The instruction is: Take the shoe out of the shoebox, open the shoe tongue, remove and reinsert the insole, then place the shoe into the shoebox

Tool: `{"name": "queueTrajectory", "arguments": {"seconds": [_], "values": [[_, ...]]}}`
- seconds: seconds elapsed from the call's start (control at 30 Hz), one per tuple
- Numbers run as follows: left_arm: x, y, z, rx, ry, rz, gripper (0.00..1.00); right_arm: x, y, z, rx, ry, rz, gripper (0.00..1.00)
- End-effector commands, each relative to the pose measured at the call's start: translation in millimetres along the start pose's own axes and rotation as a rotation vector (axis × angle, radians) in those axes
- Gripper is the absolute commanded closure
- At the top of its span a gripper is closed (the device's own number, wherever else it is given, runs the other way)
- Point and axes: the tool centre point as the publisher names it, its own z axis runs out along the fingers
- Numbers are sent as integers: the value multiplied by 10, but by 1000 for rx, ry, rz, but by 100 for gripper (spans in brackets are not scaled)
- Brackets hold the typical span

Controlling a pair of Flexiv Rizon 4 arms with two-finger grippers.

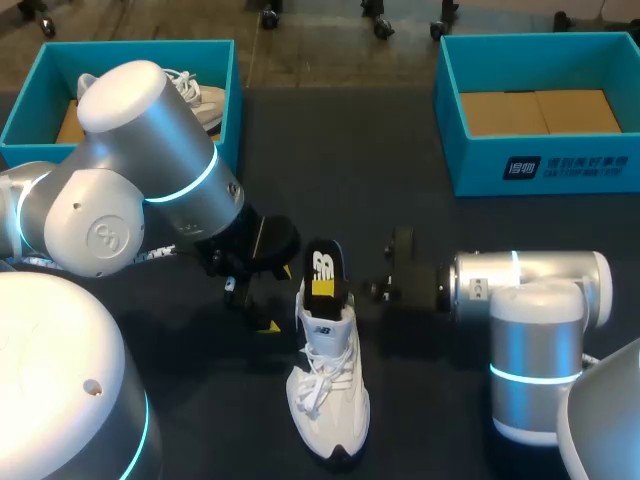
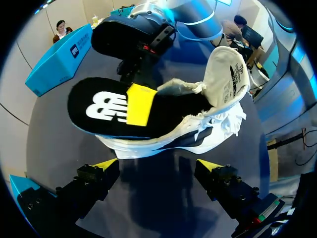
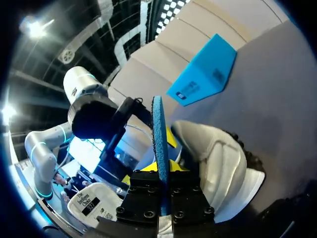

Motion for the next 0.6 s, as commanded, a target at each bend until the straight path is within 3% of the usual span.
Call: {"name": "queueTrajectory", "arguments": {"seconds": [0.03,0.23,0.27,0.3,0.6], "values": [[-1,7,13,2,0,1,0,35,-121,33,2,-20,30,100],[-1,7,13,2,0,1,0,124,-120,24,-19,-27,9,98],[-1,7,13,2,0,1,0,145,-103,22,-20,-27,-2,75],[-1,7,13,2,0,1,0,165,-85,21,-20,-34,-17,69],[-1,7,13,2,0,1,0,197,126,-14,-22,-37,-90,75]]}}
